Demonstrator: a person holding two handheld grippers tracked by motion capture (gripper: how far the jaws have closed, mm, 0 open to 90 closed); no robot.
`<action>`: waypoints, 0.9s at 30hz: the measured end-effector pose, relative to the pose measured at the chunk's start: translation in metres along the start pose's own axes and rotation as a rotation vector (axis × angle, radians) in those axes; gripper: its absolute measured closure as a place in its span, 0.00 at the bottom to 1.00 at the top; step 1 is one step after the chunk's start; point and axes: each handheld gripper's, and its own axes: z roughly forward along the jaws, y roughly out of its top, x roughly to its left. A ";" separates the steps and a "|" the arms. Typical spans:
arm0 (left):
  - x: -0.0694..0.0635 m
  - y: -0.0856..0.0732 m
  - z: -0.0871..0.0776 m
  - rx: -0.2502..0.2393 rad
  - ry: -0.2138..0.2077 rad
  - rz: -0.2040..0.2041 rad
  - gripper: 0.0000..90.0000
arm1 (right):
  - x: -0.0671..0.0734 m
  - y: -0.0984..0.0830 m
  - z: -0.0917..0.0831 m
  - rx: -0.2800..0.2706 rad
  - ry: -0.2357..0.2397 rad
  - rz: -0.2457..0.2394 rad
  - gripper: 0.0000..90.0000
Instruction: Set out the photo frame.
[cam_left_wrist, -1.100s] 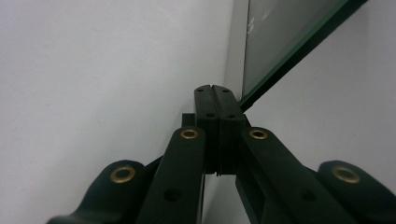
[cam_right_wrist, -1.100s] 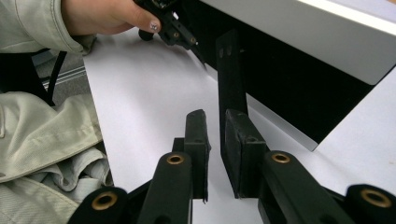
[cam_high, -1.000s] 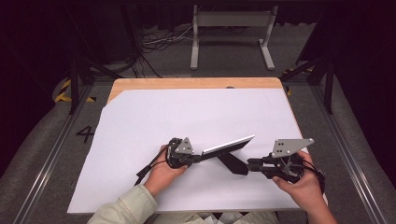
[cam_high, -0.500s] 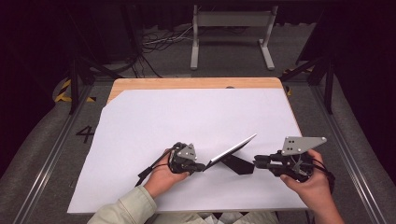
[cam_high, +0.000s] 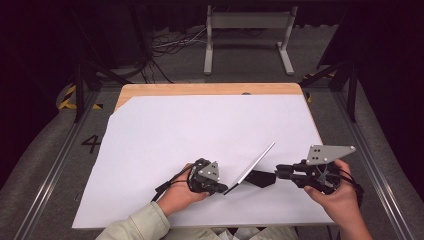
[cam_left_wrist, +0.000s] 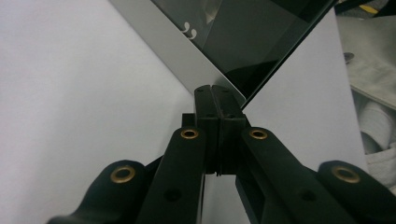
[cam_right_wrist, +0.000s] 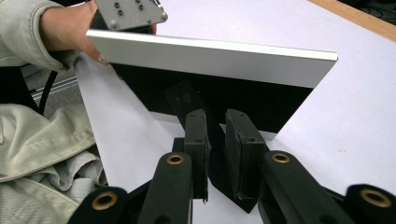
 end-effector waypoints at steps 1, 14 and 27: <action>-0.001 0.001 0.000 0.004 -0.006 0.001 1.00 | 0.000 0.000 -0.001 -0.001 -0.001 -0.001 0.88; -0.019 0.015 0.015 0.032 -0.092 0.101 1.00 | -0.001 0.000 -0.004 -0.010 -0.012 0.000 0.88; -0.030 0.035 0.034 0.060 -0.153 0.173 1.00 | -0.008 -0.003 -0.021 -0.045 -0.078 0.033 0.88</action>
